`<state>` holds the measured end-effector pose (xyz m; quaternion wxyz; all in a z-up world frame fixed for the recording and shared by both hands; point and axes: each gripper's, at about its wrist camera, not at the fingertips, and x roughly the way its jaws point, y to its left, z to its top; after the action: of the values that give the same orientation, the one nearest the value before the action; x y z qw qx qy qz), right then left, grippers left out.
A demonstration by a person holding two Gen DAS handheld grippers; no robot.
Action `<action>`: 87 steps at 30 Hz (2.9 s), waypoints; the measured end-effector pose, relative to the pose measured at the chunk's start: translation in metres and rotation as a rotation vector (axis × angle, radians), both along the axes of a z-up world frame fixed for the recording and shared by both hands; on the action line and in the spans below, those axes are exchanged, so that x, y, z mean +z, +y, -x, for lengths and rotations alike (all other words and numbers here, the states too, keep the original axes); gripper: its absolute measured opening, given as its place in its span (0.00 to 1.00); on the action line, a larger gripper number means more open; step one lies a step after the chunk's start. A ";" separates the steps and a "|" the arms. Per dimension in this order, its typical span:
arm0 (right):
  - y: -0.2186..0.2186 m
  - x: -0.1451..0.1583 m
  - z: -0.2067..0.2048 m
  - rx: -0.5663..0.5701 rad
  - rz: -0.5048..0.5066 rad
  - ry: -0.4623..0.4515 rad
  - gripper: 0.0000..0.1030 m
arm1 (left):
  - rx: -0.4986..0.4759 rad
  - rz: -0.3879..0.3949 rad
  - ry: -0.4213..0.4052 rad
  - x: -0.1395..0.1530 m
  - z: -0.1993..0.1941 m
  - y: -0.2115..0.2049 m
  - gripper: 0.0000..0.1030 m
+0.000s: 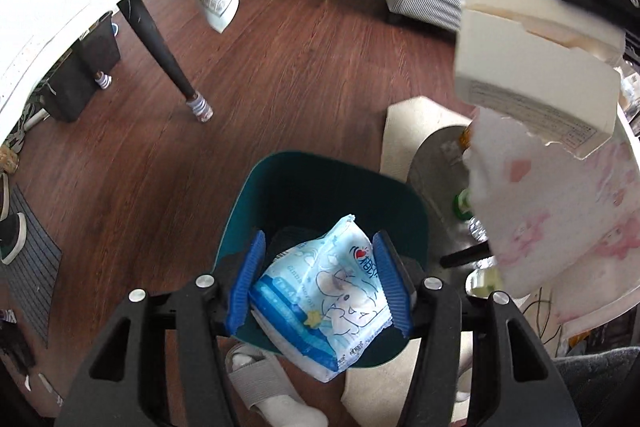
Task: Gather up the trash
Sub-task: 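Carry the tissue pack with the left gripper over the teal bin and release, then lower the white box into the bin and open the right gripper, then return both grippers to the table while the right gripper grasps the black tissue bag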
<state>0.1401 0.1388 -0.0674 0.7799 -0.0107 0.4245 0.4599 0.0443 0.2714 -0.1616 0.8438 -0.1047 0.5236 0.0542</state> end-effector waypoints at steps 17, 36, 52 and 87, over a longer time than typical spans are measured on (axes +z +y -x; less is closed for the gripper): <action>0.049 -0.082 -0.002 0.038 0.175 0.101 0.02 | 0.063 0.000 -0.102 0.021 0.018 0.030 0.61; 0.068 -0.163 0.009 0.070 0.378 0.200 0.02 | 0.100 0.004 -0.329 0.114 0.037 0.039 0.47; 0.061 -0.169 0.035 0.142 0.405 0.196 0.55 | 0.122 -0.015 -0.388 0.151 0.040 0.033 0.51; -0.129 0.036 0.017 -0.114 0.060 -0.229 0.57 | -0.005 -0.068 -0.559 0.202 -0.009 -0.086 0.80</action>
<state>0.1229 0.0101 -0.0314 0.8474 -0.0625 0.3462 0.3977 0.0528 0.1856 0.0405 0.9586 -0.0857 0.2687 0.0385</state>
